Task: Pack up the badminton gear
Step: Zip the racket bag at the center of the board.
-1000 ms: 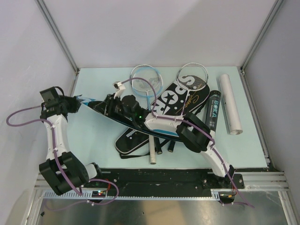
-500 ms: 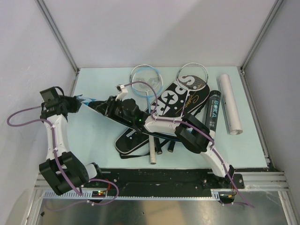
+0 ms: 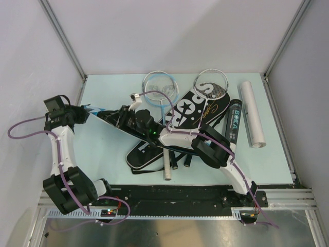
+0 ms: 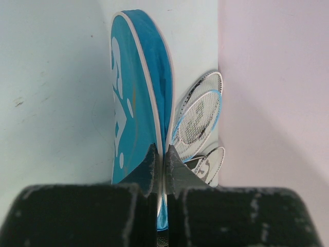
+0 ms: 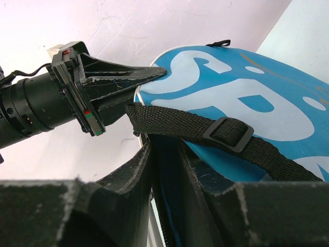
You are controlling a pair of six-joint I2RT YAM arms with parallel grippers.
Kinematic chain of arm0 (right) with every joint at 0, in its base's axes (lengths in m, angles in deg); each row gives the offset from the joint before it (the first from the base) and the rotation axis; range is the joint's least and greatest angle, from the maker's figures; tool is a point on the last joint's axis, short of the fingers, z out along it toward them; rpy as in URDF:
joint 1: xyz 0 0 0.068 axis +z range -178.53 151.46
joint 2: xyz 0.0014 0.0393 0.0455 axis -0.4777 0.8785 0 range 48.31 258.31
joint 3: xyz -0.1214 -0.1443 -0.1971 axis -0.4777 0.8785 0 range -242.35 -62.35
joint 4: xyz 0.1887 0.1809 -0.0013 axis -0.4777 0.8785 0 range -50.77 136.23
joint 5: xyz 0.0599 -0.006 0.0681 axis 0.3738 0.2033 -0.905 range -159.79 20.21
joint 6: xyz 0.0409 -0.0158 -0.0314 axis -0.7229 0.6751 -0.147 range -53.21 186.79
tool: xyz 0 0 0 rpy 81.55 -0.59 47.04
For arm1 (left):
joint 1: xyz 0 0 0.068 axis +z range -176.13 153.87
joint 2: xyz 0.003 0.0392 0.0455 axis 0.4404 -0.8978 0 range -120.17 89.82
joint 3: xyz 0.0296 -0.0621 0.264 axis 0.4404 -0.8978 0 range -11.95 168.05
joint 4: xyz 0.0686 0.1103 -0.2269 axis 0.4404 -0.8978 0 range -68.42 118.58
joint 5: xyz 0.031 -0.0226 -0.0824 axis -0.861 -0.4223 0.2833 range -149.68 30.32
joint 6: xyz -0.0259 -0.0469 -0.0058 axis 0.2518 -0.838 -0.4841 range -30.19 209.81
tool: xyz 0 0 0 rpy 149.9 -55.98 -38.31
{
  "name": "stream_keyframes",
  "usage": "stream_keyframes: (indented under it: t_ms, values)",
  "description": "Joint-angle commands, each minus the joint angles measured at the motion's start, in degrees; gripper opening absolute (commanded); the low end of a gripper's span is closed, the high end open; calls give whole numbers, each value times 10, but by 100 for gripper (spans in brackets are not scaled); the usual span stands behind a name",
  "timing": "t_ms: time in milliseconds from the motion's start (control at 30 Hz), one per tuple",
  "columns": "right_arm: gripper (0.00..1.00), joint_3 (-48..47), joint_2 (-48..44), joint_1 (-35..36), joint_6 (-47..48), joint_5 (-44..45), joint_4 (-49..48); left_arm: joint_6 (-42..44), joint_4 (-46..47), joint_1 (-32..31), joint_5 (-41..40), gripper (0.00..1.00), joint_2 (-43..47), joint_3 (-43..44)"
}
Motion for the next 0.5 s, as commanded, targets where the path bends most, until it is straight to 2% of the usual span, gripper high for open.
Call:
stream_keyframes:
  t_ms: [0, 267, 467]
  values:
    - [30, -5, -17, -10, -3, 16, -15, -12, 24, 1, 27, 0, 27, 10]
    - [37, -18, -5, -12, -3, -11, -30, -13, 24, 1, 29, 0, 30, 11]
    - [37, -59, 14, -14, 9, -43, -11, -15, 24, 1, 47, 0, 33, 10]
